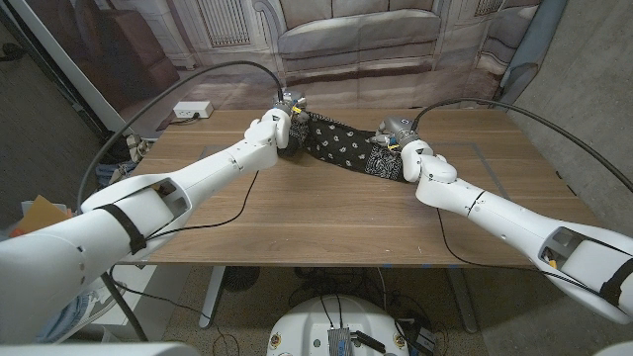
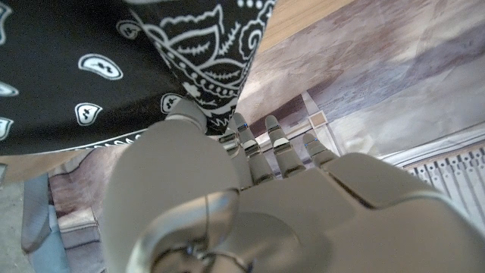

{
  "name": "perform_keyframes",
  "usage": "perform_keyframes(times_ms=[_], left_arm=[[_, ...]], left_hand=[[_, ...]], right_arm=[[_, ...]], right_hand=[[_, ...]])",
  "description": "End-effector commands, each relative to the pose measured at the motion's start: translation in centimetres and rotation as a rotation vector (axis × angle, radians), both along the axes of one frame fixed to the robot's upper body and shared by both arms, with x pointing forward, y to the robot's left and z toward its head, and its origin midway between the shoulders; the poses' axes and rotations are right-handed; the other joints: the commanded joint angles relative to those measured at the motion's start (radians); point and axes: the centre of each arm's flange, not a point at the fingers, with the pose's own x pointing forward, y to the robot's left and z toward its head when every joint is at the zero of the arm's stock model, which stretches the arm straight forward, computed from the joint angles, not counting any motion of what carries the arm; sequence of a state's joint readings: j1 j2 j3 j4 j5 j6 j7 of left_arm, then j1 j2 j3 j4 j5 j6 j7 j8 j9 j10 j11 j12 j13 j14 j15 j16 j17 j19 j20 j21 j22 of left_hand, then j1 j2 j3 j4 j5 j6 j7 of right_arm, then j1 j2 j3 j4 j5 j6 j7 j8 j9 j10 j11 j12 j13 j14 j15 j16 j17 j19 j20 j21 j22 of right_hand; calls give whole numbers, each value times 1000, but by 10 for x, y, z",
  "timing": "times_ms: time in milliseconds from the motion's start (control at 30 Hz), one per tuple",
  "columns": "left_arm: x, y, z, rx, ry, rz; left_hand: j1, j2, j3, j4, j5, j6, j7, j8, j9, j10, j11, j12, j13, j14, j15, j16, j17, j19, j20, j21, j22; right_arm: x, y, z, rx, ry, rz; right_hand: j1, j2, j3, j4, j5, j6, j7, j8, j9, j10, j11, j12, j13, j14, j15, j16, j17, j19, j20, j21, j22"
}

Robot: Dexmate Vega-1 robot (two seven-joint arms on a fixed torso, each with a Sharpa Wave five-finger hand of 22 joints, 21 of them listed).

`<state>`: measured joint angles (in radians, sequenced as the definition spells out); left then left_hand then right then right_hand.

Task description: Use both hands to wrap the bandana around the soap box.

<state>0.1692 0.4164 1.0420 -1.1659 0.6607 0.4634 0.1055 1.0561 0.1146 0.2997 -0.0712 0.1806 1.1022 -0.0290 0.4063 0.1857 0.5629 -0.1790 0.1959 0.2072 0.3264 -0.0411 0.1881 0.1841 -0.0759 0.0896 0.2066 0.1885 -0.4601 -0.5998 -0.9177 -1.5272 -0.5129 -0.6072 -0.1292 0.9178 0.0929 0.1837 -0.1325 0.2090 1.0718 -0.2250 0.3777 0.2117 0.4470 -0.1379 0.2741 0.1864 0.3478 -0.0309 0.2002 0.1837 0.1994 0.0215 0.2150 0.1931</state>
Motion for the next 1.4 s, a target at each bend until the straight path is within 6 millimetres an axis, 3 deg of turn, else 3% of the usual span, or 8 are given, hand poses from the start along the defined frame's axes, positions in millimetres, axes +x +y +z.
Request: perform_keyframes(times_ms=[33,300,600,733,900,1000,1167,1400], left_arm=[[20,-13,-10,196,-39,77],[31,-14,-23,248,-26,107],[40,-14,-37,283,4,125],[40,-14,-40,289,25,122],[37,-14,-40,280,54,118],[36,-11,-42,271,77,120],[35,-5,-44,246,108,119],[35,3,-43,195,146,98]], left_hand=[[0,-10,4,6,-4,0,-17,-6,2,-10,-2,-1,3,-9,-58,0,4,-7,3,-3,4],[-2,-16,4,3,-3,0,-21,-9,2,-18,-5,-1,4,-13,-62,1,3,-8,1,-2,3],[17,-32,13,-19,0,-119,-92,-58,8,-70,-4,-5,6,-36,-59,1,5,-15,6,0,2],[-4,-46,0,-12,0,-167,-105,-77,11,-93,-6,-5,7,-45,-59,3,6,-20,1,0,2],[-44,-54,-17,6,0,-288,-122,-132,11,-136,9,-4,8,-71,-45,2,8,-39,-5,-2,2],[-75,-65,-32,18,0,-388,-133,-176,12,-162,13,-3,7,-86,-35,3,8,-53,-12,-3,3],[-118,-80,-55,34,6,-558,-148,-229,15,-207,35,-3,7,-109,-25,2,8,-70,-12,-2,4],[-194,-102,-95,68,12,-777,-142,-237,17,-261,43,-1,7,-140,-12,2,8,-96,-10,-3,5]], right_arm=[[21,-2,-13,-13,43,-37],[32,-1,-18,-9,62,-51],[34,-5,-23,-5,68,-65],[32,-6,-24,-6,72,-70],[27,-7,-24,-11,65,-63],[25,-7,-24,-10,65,-61],[23,-8,-24,-8,63,-58],[18,-9,-23,8,59,-54]], right_hand=[[-2,8,10,2,-3,-2,1,-1,2,7,-8,1,1,8,-4,4,4,-3,2,-1,4],[-4,7,10,2,-5,-5,1,-4,1,13,-15,1,1,10,-7,3,5,-2,1,0,4],[-10,8,8,5,-7,-28,1,-17,-2,12,-14,-2,1,13,-10,3,6,-1,0,1,4],[-18,5,5,8,-8,-61,1,-34,-5,9,-10,-6,2,7,-6,-1,8,-1,-1,1,4],[-24,-1,1,9,-9,-90,1,-49,-8,0,-3,-12,2,0,2,-4,8,-6,3,-1,3],[-46,-16,-11,13,-8,-184,4,-98,-12,-10,11,-22,4,-14,12,-9,8,-14,12,-3,3],[-71,-26,-20,19,-6,-284,5,-149,-13,-25,32,-32,5,-36,22,-13,8,-24,19,-5,3],[-101,-34,-31,26,-3,-427,8,-199,-10,-60,42,-48,7,-63,38,-17,7,-36,26,-7,3]])
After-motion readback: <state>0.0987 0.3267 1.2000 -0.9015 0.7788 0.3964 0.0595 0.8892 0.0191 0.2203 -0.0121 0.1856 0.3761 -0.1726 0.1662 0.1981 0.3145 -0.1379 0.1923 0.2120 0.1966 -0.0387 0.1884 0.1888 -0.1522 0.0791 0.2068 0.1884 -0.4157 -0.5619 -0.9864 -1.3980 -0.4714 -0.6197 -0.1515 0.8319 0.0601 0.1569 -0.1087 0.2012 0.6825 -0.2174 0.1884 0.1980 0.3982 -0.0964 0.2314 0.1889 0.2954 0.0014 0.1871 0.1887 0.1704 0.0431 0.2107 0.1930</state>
